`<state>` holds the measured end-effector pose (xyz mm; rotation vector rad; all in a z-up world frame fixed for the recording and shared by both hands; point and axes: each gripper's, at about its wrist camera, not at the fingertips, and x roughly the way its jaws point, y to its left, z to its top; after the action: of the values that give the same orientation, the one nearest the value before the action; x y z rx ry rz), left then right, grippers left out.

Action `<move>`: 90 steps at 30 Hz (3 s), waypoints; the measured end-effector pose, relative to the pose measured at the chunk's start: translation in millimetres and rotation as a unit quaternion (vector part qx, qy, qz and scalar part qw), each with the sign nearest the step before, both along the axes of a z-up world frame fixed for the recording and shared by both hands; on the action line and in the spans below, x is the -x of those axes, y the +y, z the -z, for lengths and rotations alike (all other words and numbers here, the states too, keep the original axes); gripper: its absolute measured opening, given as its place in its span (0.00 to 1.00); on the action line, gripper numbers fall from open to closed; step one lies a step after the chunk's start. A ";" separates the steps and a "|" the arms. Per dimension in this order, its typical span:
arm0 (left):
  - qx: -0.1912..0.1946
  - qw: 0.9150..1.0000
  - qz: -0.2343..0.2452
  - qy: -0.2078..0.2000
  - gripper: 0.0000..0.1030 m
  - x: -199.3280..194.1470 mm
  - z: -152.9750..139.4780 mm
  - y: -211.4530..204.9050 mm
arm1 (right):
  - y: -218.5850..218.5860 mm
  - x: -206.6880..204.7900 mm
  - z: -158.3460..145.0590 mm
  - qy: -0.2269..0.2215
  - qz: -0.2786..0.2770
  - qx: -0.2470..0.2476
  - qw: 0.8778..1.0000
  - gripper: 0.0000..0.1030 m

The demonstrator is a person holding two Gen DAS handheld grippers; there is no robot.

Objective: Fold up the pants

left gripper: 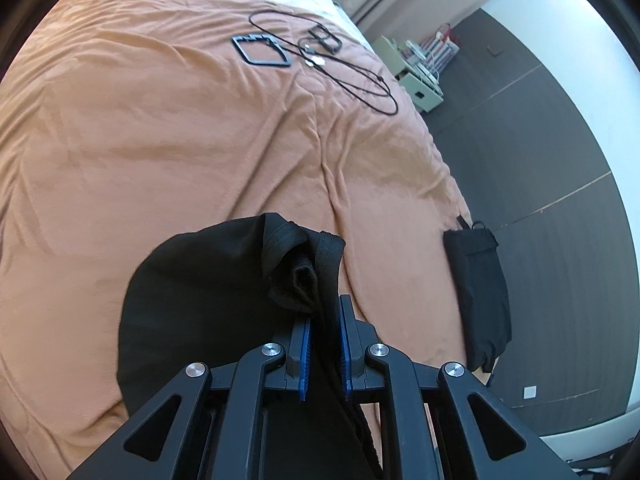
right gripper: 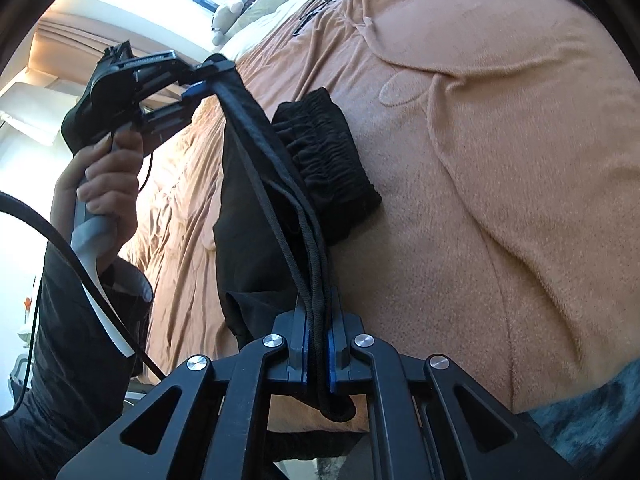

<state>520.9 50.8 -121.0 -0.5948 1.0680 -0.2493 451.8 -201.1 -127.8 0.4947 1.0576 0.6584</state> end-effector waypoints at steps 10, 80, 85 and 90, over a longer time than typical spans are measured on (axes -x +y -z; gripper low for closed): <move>0.008 1.000 0.017 0.006 0.55 21.0 6.7 0.7 | -1.1 6.0 3.1 0.004 0.003 0.007 1.000 0.03; 0.130 0.988 -0.075 0.036 0.18 194.2 107.2 54.9 | 59.0 -99.5 -1.3 -0.015 -0.079 0.092 0.993 0.44; 0.127 0.989 -0.071 0.031 0.16 206.2 90.3 63.1 | 67.1 -94.1 -7.5 -0.015 -0.095 0.089 0.991 0.35; 0.131 0.988 -0.072 0.042 0.16 217.7 82.8 75.4 | 77.9 -87.3 -5.1 0.008 -0.101 0.071 0.992 0.33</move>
<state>303.3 126.1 -203.8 -0.9219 1.0753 -0.2408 539.1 -123.1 -122.7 0.2712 1.1707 0.7512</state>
